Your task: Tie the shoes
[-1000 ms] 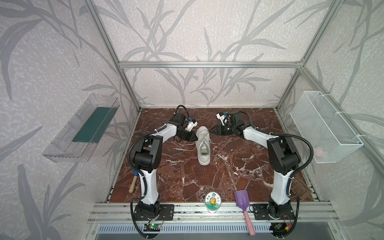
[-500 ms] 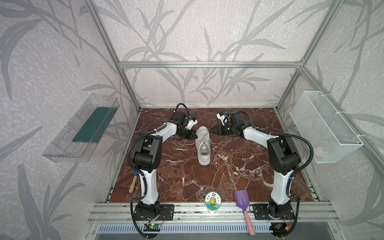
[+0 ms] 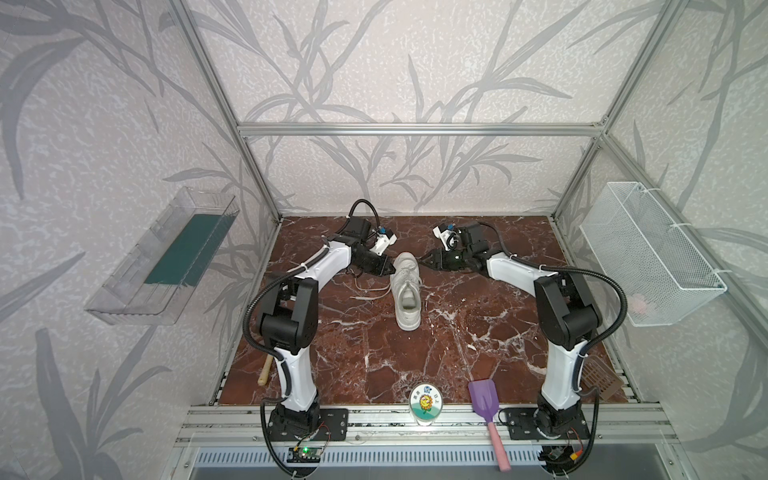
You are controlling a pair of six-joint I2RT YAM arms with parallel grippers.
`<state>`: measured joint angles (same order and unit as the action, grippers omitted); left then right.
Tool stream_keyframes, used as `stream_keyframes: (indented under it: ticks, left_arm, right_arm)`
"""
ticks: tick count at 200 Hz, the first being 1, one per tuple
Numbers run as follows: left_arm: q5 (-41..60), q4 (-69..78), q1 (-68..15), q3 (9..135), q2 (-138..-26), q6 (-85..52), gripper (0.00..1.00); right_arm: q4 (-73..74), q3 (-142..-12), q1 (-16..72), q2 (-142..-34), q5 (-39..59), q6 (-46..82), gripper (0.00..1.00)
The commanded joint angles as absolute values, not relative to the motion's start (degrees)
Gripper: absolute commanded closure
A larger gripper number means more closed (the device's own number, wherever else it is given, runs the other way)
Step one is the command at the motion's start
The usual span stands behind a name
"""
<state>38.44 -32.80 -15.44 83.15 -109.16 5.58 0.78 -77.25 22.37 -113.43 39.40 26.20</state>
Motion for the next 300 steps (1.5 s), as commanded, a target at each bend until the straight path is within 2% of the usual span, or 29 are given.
stream_keyframes:
  ticks: [1,36,54,89,153,220,243,262,300]
  left_arm:
    - [38.9,-35.9,-16.6,84.1,-106.5,7.1,0.99]
    - [38.3,-37.0,-18.1,82.8,-105.7,8.1,0.99]
    - [37.5,-37.5,-18.5,82.7,-105.6,8.4,0.99]
    - [36.9,-38.0,-18.9,82.9,-105.5,8.7,0.99]
    - [36.3,-39.4,-19.1,82.6,-105.2,9.5,0.99]
    - [36.9,-39.2,-19.4,81.3,-104.3,10.0,0.98]
    - [36.8,-38.8,-19.4,80.6,-104.1,9.8,0.81]
    - [37.1,-37.9,-19.3,80.3,-103.4,10.2,0.73]
    - [39.2,-38.7,-16.6,82.5,-103.4,13.8,0.69]
  right_arm:
    - [1.0,-77.8,22.1,-111.6,40.5,27.1,0.59]
    - [1.0,-80.7,22.6,-113.3,41.0,29.9,0.62]
    - [0.7,-82.8,23.4,-114.3,41.1,30.5,0.77]
    - [0.5,-86.1,25.3,-116.5,41.4,31.6,0.89]
    - [1.7,-87.2,27.9,-121.3,42.1,35.0,0.93]
    - [-5.6,-86.1,27.9,-121.0,38.7,31.3,0.97]
    - [-6.9,-86.4,27.9,-121.0,38.6,30.2,0.97]
    - [-7.1,-86.5,27.9,-121.0,38.9,29.7,0.97]
    - [-7.2,-86.8,27.8,-120.7,39.1,29.3,0.97]
